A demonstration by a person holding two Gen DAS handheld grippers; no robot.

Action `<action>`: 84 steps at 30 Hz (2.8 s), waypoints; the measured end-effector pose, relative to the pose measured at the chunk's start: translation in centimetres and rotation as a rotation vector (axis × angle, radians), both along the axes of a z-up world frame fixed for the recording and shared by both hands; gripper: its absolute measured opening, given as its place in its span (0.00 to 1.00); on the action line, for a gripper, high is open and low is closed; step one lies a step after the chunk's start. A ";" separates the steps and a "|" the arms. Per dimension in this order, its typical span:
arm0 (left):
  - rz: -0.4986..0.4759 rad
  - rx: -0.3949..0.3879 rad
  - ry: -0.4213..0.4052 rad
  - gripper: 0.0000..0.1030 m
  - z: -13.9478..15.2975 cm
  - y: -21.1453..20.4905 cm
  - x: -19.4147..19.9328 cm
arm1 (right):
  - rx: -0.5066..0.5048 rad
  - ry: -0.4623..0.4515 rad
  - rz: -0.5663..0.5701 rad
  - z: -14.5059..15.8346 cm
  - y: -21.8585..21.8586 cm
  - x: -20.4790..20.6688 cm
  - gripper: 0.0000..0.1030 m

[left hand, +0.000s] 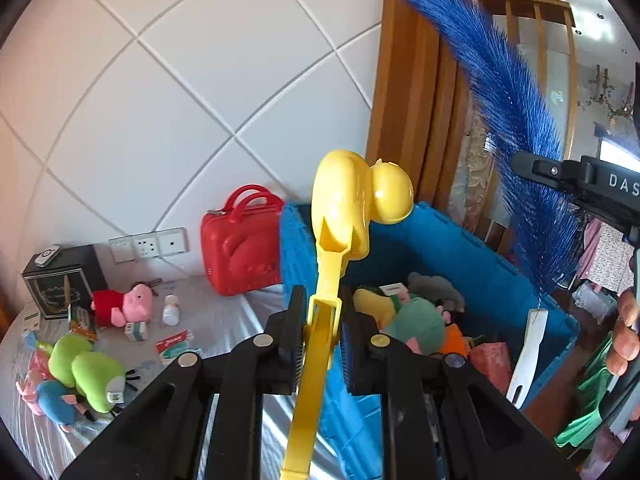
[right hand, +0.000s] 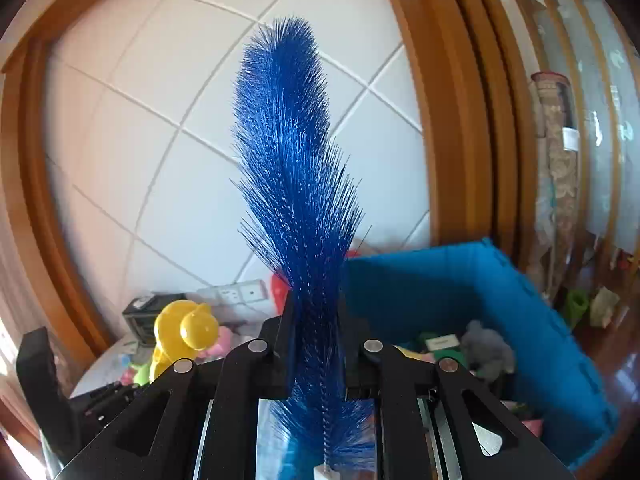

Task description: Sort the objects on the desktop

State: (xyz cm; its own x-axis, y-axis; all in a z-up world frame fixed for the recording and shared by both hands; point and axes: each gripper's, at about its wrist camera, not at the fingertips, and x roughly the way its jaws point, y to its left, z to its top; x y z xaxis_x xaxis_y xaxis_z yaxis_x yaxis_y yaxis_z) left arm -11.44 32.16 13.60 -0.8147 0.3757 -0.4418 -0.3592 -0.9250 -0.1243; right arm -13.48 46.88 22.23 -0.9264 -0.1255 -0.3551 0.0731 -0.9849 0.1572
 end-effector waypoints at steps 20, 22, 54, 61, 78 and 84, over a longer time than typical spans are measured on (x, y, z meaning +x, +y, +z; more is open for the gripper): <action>0.013 -0.119 -0.269 0.15 -5.6 19.5 -7.8 | 0.020 -0.234 -0.062 -10.5 19.2 -8.4 0.15; 0.023 -0.132 -0.277 0.15 -6.0 19.9 -8.0 | 0.018 -0.258 -0.060 -11.4 19.8 -9.0 0.15; 0.127 -0.134 -0.099 0.47 -3.1 17.3 -1.2 | 0.133 -0.276 -0.128 -13.6 19.3 -6.1 1.00; 0.106 -0.027 0.026 0.70 -2.6 15.5 3.6 | 0.097 -0.228 -0.099 -13.7 18.2 -1.4 1.00; 0.181 -0.143 0.025 0.72 -5.5 16.3 5.6 | 0.122 -0.233 -0.142 -16.5 16.8 3.1 1.00; 0.158 -0.139 -0.006 0.72 -5.8 16.3 6.0 | 0.115 -0.241 -0.139 -16.7 16.8 3.2 1.00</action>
